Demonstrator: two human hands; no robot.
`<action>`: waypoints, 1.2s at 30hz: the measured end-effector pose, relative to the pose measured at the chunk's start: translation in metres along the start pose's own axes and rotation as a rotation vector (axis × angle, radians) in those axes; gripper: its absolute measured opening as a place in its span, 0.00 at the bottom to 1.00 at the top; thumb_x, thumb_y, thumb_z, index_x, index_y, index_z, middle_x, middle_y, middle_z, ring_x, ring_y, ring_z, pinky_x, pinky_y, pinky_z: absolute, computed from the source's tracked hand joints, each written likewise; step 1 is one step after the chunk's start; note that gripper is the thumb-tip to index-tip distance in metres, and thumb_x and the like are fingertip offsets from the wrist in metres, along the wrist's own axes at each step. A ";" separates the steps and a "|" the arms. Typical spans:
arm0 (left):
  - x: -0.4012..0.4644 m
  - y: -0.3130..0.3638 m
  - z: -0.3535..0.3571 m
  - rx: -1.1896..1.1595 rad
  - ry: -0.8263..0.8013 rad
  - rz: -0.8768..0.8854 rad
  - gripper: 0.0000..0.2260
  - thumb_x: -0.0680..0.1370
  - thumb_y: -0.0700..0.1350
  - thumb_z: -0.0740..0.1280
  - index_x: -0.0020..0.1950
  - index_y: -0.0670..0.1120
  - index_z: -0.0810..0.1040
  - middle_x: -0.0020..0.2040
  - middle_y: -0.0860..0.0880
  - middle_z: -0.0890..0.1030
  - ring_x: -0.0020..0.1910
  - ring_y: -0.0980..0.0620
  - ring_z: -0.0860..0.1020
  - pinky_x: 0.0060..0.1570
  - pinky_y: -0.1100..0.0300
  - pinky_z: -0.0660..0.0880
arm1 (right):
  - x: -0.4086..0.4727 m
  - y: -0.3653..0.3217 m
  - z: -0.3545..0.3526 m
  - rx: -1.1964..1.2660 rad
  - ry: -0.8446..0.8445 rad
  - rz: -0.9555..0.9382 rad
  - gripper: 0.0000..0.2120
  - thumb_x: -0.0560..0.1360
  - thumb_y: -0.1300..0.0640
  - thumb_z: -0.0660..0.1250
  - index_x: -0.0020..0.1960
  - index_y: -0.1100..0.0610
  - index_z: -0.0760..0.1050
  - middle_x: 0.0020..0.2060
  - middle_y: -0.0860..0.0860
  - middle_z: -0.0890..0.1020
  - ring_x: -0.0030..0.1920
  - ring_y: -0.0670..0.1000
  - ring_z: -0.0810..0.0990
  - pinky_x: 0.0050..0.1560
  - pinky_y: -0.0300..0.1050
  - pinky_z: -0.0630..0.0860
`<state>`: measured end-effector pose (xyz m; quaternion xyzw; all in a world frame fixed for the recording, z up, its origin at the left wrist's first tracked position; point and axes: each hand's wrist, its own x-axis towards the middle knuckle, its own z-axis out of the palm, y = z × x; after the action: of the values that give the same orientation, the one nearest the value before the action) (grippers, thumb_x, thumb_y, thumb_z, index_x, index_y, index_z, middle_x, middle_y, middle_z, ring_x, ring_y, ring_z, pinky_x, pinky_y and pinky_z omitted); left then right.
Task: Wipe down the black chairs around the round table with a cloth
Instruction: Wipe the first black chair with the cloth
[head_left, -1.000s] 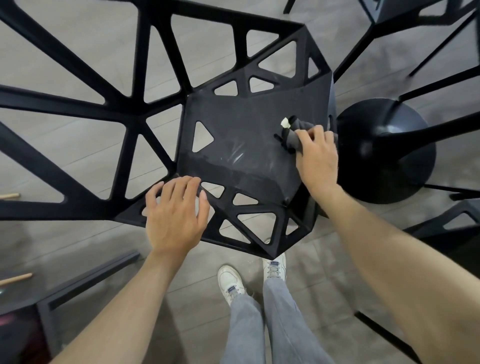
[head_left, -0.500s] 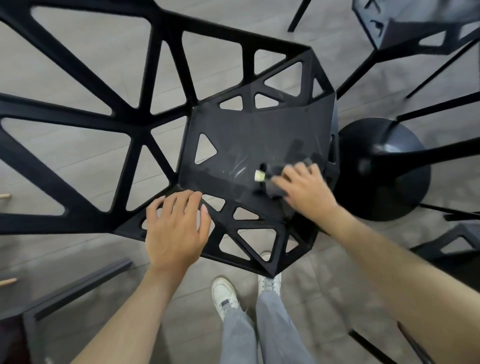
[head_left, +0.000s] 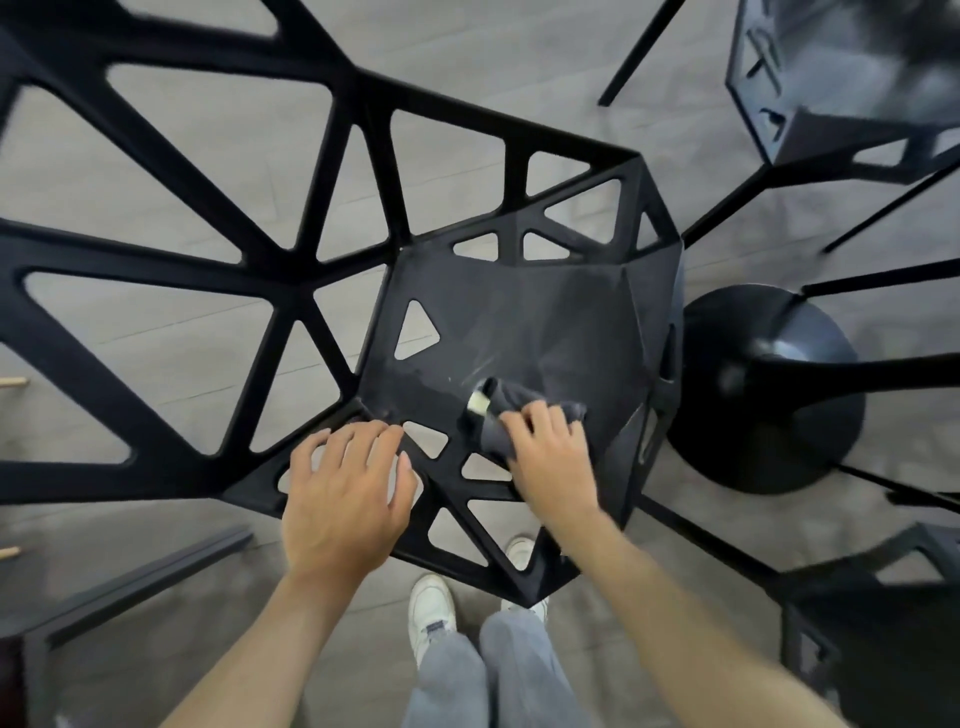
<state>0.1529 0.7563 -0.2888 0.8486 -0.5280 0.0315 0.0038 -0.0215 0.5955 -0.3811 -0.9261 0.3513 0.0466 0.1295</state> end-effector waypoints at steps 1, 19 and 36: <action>0.000 0.001 0.000 0.005 0.001 -0.001 0.14 0.84 0.48 0.60 0.62 0.46 0.81 0.58 0.48 0.83 0.58 0.45 0.81 0.64 0.45 0.71 | -0.012 -0.007 0.005 0.022 -0.031 -0.041 0.20 0.71 0.55 0.72 0.61 0.52 0.73 0.52 0.54 0.75 0.51 0.59 0.73 0.50 0.56 0.73; -0.002 0.001 0.007 -0.045 0.034 -0.020 0.14 0.81 0.45 0.60 0.59 0.46 0.83 0.55 0.50 0.84 0.54 0.46 0.82 0.62 0.48 0.72 | 0.108 0.011 -0.015 -0.063 0.067 0.104 0.17 0.74 0.54 0.70 0.59 0.54 0.70 0.56 0.57 0.74 0.54 0.62 0.74 0.51 0.58 0.73; -0.002 -0.001 0.008 -0.058 -0.006 -0.033 0.12 0.79 0.44 0.62 0.57 0.47 0.84 0.53 0.52 0.84 0.53 0.47 0.82 0.61 0.50 0.72 | 0.205 0.014 -0.019 0.028 0.208 0.120 0.18 0.74 0.60 0.69 0.63 0.55 0.71 0.58 0.58 0.76 0.60 0.63 0.75 0.56 0.61 0.72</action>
<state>0.1530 0.7585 -0.2965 0.8568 -0.5147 0.0137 0.0273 0.1229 0.4498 -0.4022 -0.9014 0.4180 -0.0468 0.1022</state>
